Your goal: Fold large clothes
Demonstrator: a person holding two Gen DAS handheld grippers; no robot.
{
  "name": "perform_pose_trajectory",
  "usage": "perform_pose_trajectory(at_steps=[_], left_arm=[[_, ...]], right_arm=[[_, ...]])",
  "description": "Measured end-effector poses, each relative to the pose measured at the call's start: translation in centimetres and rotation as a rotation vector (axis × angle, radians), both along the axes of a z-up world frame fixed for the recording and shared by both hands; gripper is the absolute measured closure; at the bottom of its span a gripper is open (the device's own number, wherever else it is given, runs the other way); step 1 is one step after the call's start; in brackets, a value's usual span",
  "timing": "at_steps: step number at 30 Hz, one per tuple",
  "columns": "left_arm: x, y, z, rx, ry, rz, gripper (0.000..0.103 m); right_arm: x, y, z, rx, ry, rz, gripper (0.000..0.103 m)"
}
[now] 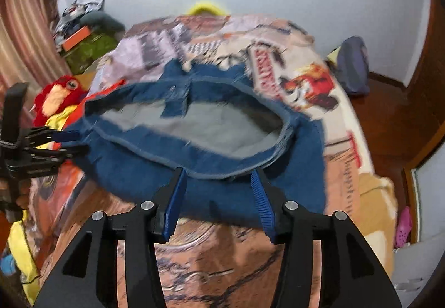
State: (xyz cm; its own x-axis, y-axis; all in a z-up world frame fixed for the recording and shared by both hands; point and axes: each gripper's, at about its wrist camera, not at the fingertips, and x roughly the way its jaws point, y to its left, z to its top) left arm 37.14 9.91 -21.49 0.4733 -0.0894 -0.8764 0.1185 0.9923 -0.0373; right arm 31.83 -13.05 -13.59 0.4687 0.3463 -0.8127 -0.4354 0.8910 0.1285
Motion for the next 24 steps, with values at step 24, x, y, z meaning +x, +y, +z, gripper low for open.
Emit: perform_pose_trajectory(at_steps=[24], left_arm=[[15.3, 6.5, 0.4, -0.01, -0.077, 0.273, 0.059]], right_arm=[[14.9, 0.1, -4.9, 0.035, 0.047, -0.341, 0.058]])
